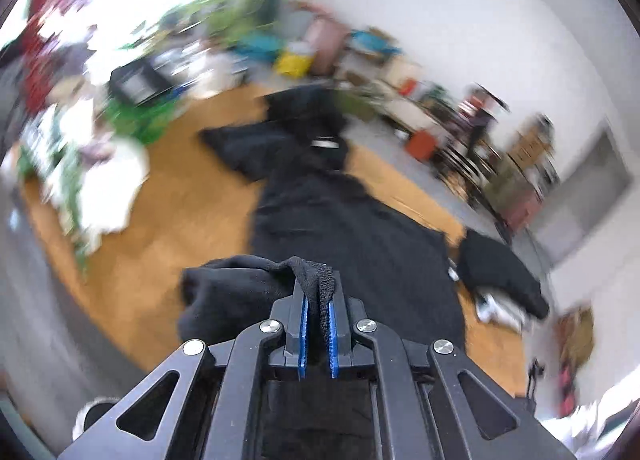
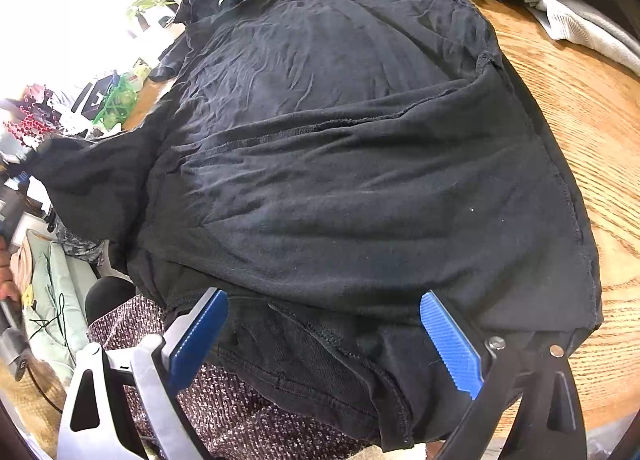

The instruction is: Fold clothes

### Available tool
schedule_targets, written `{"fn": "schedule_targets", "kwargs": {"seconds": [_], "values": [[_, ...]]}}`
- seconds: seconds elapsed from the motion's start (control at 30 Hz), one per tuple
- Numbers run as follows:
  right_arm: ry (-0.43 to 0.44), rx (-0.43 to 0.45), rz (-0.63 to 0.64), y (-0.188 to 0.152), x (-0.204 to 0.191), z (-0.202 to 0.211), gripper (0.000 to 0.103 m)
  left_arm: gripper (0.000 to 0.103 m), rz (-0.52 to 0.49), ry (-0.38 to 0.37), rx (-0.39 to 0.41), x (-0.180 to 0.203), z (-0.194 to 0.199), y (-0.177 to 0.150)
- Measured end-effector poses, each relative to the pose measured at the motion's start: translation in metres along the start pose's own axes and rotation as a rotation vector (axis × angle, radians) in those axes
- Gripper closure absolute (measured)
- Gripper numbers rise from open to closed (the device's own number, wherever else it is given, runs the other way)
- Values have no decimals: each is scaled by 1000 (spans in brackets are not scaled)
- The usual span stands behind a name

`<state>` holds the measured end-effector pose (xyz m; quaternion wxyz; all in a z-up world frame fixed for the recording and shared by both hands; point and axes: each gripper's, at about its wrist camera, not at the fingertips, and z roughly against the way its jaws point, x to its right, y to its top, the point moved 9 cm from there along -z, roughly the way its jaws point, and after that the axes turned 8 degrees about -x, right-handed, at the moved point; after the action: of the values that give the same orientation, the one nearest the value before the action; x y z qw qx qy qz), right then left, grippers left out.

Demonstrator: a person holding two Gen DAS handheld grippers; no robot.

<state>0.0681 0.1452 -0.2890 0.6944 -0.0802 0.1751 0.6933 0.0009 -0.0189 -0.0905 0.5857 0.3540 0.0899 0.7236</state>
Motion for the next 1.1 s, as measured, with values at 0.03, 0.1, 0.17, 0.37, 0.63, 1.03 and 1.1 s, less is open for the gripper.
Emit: {"fn": "schedule_targets", "kwargs": {"seconds": [0.03,0.1,0.17,0.37,0.63,1.03,1.1], "values": [[1,0,0,0,0,0,3,95,-49,-6,-11,17,-4,-3],[1,0,1,0,0,0,3,84,-145,-20,-79,44,-17,-14],[2,0,1,1,-1,0,3,46,-192,-22,-148,58,-29,-25],[6,6,-1,0,-1,0,3,26,-61,-195,-196,55,-25,-28],[2,6,7,0,-1,-1,2,25,130,-76,-177,-11,-16,-16],[8,6,8,-1,-2,0,2,28,298,-168,-336,-18,-74,-52],[12,7,7,-1,-2,0,2,36,325,-186,-363,-18,-83,-58]]}}
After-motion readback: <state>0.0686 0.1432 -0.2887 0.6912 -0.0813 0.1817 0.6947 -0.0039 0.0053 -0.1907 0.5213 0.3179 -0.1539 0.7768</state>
